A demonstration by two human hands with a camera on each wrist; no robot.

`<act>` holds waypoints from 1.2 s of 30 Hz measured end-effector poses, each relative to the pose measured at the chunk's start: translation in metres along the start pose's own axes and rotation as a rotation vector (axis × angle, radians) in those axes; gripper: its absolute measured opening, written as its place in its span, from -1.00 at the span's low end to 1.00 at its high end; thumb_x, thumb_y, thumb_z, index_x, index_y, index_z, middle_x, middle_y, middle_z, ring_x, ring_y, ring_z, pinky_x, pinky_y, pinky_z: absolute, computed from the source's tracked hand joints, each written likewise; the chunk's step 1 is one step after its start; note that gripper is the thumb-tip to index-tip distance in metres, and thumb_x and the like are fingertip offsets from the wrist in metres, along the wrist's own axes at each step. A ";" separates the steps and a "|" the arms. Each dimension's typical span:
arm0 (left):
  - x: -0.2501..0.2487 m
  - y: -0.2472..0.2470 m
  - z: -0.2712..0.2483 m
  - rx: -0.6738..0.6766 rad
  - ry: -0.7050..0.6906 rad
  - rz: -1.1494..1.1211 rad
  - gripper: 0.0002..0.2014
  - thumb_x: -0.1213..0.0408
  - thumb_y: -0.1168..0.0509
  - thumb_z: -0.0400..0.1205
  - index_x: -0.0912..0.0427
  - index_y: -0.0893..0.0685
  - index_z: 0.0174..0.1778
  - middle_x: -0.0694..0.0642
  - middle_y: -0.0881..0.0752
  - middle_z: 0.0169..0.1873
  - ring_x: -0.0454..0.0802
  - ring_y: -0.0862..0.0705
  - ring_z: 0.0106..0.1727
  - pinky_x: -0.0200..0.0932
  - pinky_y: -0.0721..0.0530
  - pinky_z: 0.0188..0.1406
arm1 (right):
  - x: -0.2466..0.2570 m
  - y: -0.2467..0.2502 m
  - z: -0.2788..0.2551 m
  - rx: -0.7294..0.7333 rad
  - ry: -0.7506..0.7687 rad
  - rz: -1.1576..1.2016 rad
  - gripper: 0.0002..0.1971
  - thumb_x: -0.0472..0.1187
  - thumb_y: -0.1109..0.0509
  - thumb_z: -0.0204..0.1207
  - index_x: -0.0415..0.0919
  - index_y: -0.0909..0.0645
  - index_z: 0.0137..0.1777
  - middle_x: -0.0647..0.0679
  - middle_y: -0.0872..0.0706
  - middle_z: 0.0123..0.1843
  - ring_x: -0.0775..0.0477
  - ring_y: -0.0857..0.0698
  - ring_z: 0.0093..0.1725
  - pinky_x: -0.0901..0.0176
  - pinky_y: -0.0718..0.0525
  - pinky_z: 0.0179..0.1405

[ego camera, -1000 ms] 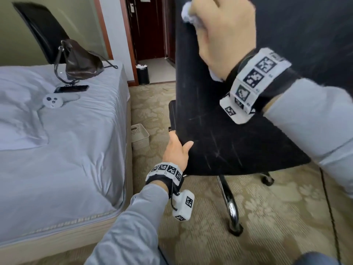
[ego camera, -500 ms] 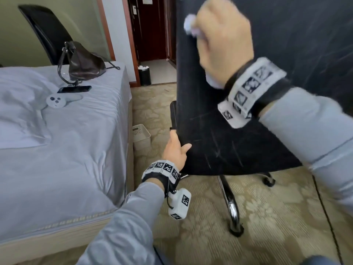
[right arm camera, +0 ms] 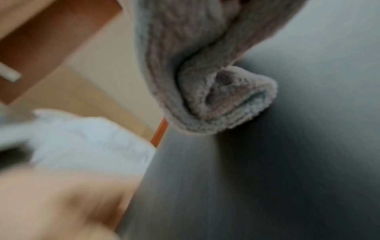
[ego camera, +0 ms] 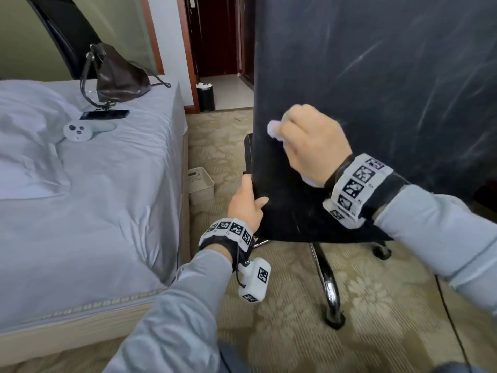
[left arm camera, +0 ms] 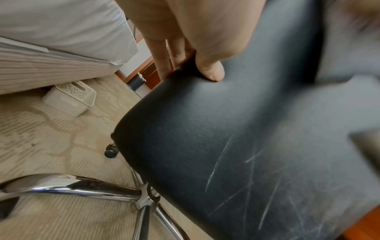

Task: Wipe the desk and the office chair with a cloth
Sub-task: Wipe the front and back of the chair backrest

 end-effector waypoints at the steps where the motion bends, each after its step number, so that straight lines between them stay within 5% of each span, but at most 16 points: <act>1: 0.001 0.000 0.000 -0.004 0.005 0.004 -0.67 0.32 -0.32 0.72 0.07 -0.34 0.29 0.09 -0.70 0.07 0.14 -0.70 0.11 0.15 -0.67 0.16 | -0.007 0.012 0.017 -0.098 -0.039 -0.016 -0.83 -0.50 -0.30 0.49 -0.27 -0.67 -0.15 -0.18 -0.61 -0.24 -0.19 -0.56 -0.31 -0.01 -0.53 -0.51; 4: 0.005 -0.001 0.000 -0.008 -0.004 0.008 -0.67 0.27 -0.33 0.72 0.01 -0.33 0.28 0.09 -0.71 0.09 0.17 -0.71 0.10 0.22 -0.68 0.15 | -0.001 0.006 0.013 -0.176 -0.062 -0.019 -0.75 -0.38 -0.26 0.66 -0.31 -0.67 -0.23 -0.17 -0.62 -0.28 -0.16 -0.54 -0.35 -0.03 -0.54 -0.49; 8: 0.008 0.000 0.002 -0.038 -0.016 0.043 -0.60 0.28 -0.33 0.70 0.14 -0.36 0.40 0.22 -0.72 0.11 0.30 -0.70 0.11 0.23 -0.66 0.10 | 0.047 -0.064 -0.103 0.247 0.046 -0.031 -0.91 -0.38 -0.44 0.38 -0.19 -0.70 -0.18 -0.08 -0.57 -0.28 -0.13 -0.54 -0.33 0.06 -0.51 -0.39; 10: 0.009 0.002 0.002 -0.039 -0.009 0.042 -0.61 0.30 -0.31 0.71 0.16 -0.35 0.41 0.22 -0.72 0.11 0.28 -0.69 0.13 0.23 -0.65 0.13 | 0.061 -0.087 -0.147 0.428 0.123 0.038 -0.91 -0.40 -0.47 0.39 -0.20 -0.69 -0.22 -0.07 -0.58 -0.28 -0.12 -0.54 -0.35 0.05 -0.57 -0.39; 16: 0.004 0.003 0.001 -0.011 0.012 0.029 -0.61 0.29 -0.32 0.72 0.13 -0.36 0.42 0.18 -0.71 0.11 0.20 -0.69 0.13 0.23 -0.66 0.17 | 0.053 -0.088 -0.168 0.640 0.328 -0.040 -0.82 -0.35 -0.64 0.29 -0.17 -0.68 -0.29 -0.04 -0.60 -0.28 -0.08 -0.53 -0.38 0.09 -0.56 -0.47; 19: 0.001 0.002 0.001 0.003 0.005 0.038 -0.58 0.27 -0.34 0.71 0.13 -0.35 0.44 0.17 -0.70 0.14 0.18 -0.68 0.18 0.21 -0.65 0.22 | 0.032 -0.058 -0.132 0.552 0.177 -0.018 -0.73 -0.39 -0.63 0.14 -0.18 -0.74 -0.16 -0.08 -0.60 -0.28 -0.14 -0.60 -0.38 0.16 -0.48 -0.55; 24: 0.004 0.001 0.003 0.004 0.033 0.031 -0.63 0.27 -0.34 0.71 0.08 -0.36 0.37 0.13 -0.71 0.14 0.15 -0.70 0.17 0.23 -0.68 0.22 | 0.007 -0.027 -0.083 0.261 -0.119 -0.012 -0.74 -0.44 -0.46 0.28 -0.17 -0.72 -0.06 -0.10 -0.53 -0.30 -0.18 -0.57 -0.41 0.18 -0.41 -0.63; 27: 0.005 0.001 0.002 0.008 0.027 0.042 -0.63 0.25 -0.35 0.70 0.06 -0.36 0.35 0.14 -0.71 0.14 0.17 -0.70 0.18 0.26 -0.67 0.23 | 0.039 -0.059 -0.141 0.374 -0.098 0.065 -0.83 -0.37 -0.43 0.32 -0.19 -0.71 -0.11 -0.09 -0.53 -0.32 -0.18 -0.57 -0.42 0.18 -0.30 -0.60; 31: 0.009 -0.001 0.004 -0.009 0.027 0.040 -0.62 0.26 -0.33 0.71 0.05 -0.35 0.39 0.12 -0.71 0.17 0.18 -0.69 0.20 0.27 -0.66 0.25 | 0.056 -0.084 -0.214 0.661 -0.080 0.079 -0.58 -0.46 -0.67 0.00 -0.24 -0.74 -0.10 -0.09 -0.58 -0.31 -0.15 -0.60 -0.45 0.14 -0.44 -0.66; 33: 0.007 -0.001 0.003 -0.019 0.024 0.045 -0.62 0.27 -0.32 0.72 0.07 -0.35 0.40 0.13 -0.71 0.16 0.18 -0.69 0.19 0.26 -0.65 0.25 | 0.050 -0.077 -0.210 0.667 -0.080 0.078 -0.58 -0.47 -0.66 0.00 -0.24 -0.74 -0.11 -0.09 -0.58 -0.31 -0.15 -0.60 -0.45 0.13 -0.46 -0.66; 36: 0.007 -0.001 0.003 -0.016 0.026 0.048 -0.60 0.27 -0.32 0.72 0.06 -0.34 0.43 0.13 -0.69 0.17 0.16 -0.68 0.21 0.24 -0.64 0.27 | 0.032 -0.052 -0.172 0.491 -0.087 0.065 -0.65 -0.48 -0.63 0.09 -0.24 -0.74 -0.11 -0.12 -0.56 -0.31 -0.19 -0.60 -0.43 0.15 -0.39 -0.65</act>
Point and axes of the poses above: each hand's wrist, its own z-axis towards the middle knuckle, its own y-axis out of the back of the hand, x = y × z, the point moved 6 cm from there along z, towards the middle knuckle
